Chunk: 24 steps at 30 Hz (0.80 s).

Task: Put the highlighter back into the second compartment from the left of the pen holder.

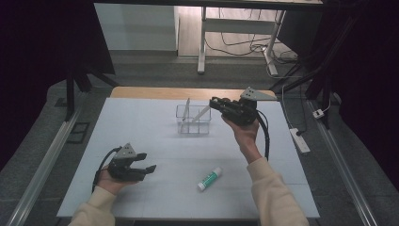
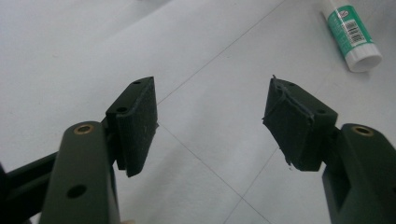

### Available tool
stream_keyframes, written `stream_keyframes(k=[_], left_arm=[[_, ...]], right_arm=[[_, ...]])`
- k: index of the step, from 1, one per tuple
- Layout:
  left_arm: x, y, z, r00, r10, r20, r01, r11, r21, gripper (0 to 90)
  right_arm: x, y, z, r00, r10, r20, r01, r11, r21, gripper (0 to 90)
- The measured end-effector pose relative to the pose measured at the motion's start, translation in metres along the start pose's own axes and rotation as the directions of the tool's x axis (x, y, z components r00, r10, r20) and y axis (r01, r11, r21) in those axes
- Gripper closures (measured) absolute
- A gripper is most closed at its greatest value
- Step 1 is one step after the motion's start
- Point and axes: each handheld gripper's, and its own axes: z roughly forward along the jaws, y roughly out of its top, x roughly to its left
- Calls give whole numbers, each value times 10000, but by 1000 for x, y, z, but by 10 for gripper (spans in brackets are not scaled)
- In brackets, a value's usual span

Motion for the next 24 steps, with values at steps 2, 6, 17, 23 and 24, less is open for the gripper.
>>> stream_keyframes(k=[2, 6, 17, 23, 24], left_arm=[[0, 0, 0, 10000, -4, 5, 4, 10000, 4, 348], [1, 0, 1, 10000, 5, 23, -5, 10000, 24, 348], [1, 0, 1, 10000, 20, 40, -20, 10000, 69, 345], [2, 0, 1, 10000, -18, 38, 18, 10000, 29, 346], [2, 0, 1, 10000, -30, 39, 30, 10000, 24, 345]], right_arm=[[-3, 2, 2, 10000, 3, 82, -3, 10000, -4, 778], [-8, 4, 7, 9996, 67, 257, -67, 10000, 21, 778], [-21, 7, 25, 9970, 231, 733, -255, 9992, 308, 778], [-26, 6, 32, 9958, 296, 867, -333, 9986, 413, 778], [-26, 5, 32, 9958, 291, 869, -329, 9986, 422, 777]])
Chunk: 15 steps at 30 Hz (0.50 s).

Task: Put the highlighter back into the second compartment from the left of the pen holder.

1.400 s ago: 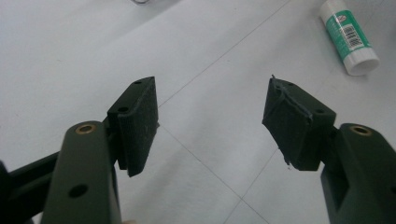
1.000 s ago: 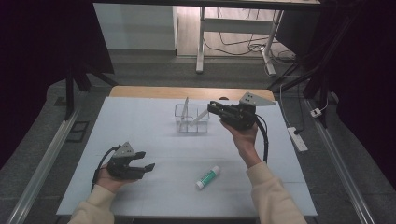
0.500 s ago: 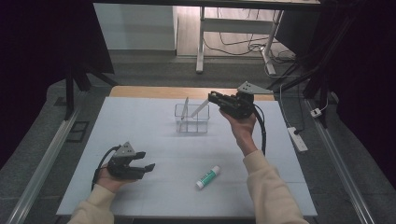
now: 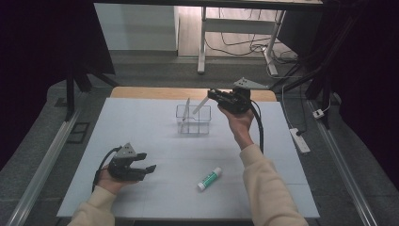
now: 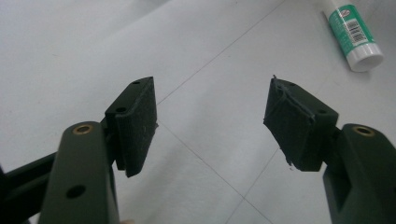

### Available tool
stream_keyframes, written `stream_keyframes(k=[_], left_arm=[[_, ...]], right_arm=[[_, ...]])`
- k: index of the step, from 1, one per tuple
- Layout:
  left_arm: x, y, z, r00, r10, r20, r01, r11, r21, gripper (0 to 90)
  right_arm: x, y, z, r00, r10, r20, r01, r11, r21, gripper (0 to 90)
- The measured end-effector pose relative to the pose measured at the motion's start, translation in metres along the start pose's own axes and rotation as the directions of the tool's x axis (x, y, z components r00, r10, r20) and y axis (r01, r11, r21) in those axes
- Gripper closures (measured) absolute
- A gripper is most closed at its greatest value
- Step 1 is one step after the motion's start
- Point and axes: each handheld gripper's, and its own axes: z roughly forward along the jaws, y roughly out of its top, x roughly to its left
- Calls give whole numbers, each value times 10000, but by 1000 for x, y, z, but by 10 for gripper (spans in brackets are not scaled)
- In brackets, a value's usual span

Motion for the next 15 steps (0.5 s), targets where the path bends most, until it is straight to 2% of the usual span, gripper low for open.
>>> stream_keyframes(k=[5, 15], left_arm=[[0, 0, 0, 10000, 22, -12, -22, 10000, 12, 346], [-1, 1, 0, 10000, 41, -11, -41, 10000, -1, 345]], right_arm=[[0, -2, 4, 9999, -116, 53, 116, 9999, 123, 777], [-3, -8, 13, 9999, -60, 155, 55, 9994, 348, 777]])
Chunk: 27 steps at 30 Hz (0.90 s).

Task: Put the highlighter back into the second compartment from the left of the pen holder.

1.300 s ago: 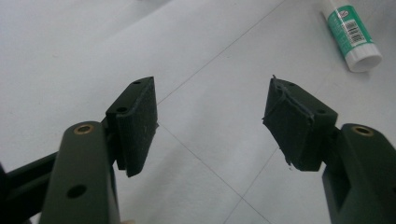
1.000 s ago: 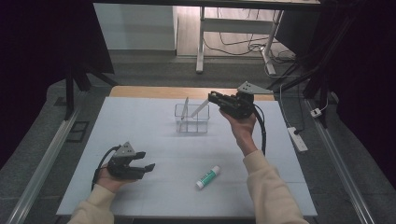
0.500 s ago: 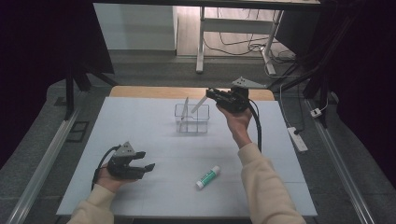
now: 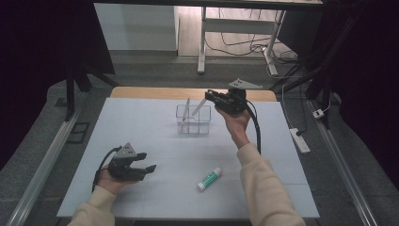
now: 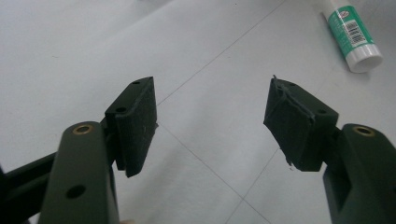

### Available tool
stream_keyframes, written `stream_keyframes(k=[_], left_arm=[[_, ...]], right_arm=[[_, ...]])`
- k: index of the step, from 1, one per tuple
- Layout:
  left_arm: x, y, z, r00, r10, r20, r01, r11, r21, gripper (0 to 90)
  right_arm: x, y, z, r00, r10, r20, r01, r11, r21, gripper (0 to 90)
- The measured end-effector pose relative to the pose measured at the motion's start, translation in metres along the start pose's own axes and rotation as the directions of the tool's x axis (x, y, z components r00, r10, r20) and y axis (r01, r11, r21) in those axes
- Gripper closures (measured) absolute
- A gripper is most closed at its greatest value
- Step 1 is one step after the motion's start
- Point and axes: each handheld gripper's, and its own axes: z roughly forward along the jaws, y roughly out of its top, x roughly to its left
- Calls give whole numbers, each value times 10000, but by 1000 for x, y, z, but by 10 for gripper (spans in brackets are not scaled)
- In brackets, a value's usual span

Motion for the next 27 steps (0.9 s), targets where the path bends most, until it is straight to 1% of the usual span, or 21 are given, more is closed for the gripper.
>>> stream_keyframes(k=[9, 10, 11, 12, 16, 22, 27], left_arm=[[0, 0, 0, 10000, -17, 2, 17, 10000, 8, 345], [0, 0, 0, 10000, -20, 4, 20, 10000, 3, 345], [0, 0, 0, 10000, -22, 8, 22, 10000, -6, 345], [1, 0, 0, 10000, -29, 3, 29, 10000, -12, 345], [1, 0, 0, 10000, -36, -1, 36, 10000, -6, 345], [0, 0, 0, 10000, -12, -9, 12, 10000, -1, 344], [0, 0, 0, 10000, -20, -14, 20, 10000, 3, 345]], right_arm=[[0, -3, 5, 10000, -33, 22, 33, 9999, 145, 767], [0, -4, 6, 9998, -146, 111, 144, 9998, 160, 704], [1, -5, 7, 9991, -278, 332, 271, 9994, 223, 618], [2, -5, 8, 9983, -343, 469, 332, 9991, 245, 578], [3, -6, 7, 9990, -197, 397, 183, 9993, 339, 497], [3, -12, -1, 9993, -212, 299, 199, 9989, 427, 478], [1, -20, -16, 9995, -217, 224, 206, 9986, 481, 478]])
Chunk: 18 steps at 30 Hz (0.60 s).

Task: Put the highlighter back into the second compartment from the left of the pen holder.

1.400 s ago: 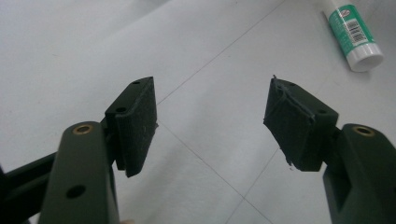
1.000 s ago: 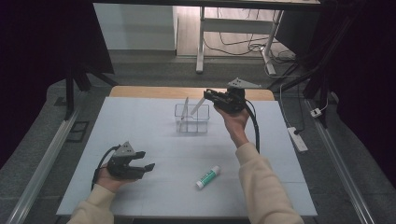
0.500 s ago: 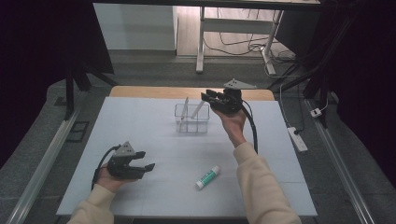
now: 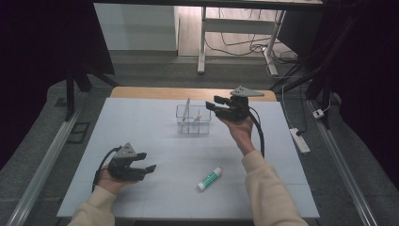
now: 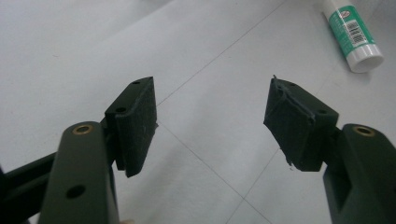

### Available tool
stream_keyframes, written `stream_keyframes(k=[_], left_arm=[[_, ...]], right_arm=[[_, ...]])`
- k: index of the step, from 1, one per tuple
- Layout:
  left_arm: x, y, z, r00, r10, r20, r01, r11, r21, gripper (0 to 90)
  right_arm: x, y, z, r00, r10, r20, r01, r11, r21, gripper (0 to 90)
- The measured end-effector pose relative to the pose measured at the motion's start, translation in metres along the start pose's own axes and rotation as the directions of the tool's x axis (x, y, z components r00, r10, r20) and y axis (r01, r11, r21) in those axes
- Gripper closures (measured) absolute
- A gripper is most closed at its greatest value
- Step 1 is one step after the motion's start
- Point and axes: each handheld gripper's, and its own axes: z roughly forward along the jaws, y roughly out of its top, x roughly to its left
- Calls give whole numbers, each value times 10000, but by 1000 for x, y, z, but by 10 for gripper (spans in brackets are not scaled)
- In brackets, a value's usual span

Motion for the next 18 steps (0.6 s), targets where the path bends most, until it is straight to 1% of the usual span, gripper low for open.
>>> stream_keyframes(k=[4, 6, 8, 10, 14, 18], left_arm=[[0, 0, 0, 10000, -12, 3, 12, 10000, 6, 345], [0, 0, 1, 10000, -12, 4, 12, 10000, 16, 344], [0, 0, 1, 10000, -24, 9, 24, 10000, 22, 344], [0, 0, 1, 10000, -33, 12, 33, 10000, 25, 344], [0, 0, 0, 10000, -53, 18, 53, 10000, -12, 344], [1, 0, 0, 10000, -94, 30, 94, 10000, -32, 344]], right_arm=[[-1, -8, -11, 9999, -12, -102, 14, 9999, 151, 477], [-1, -12, -17, 9999, -92, -83, 94, 9997, 243, 477], [-2, -17, -22, 9999, -16, -124, 20, 9997, 244, 478], [-3, -21, -27, 9999, -44, -98, 47, 9995, 321, 478], [-1, -28, -37, 9999, -70, -158, 76, 9992, 396, 477], [0, -38, -48, 9995, -207, -231, 220, 9979, 609, 475]])
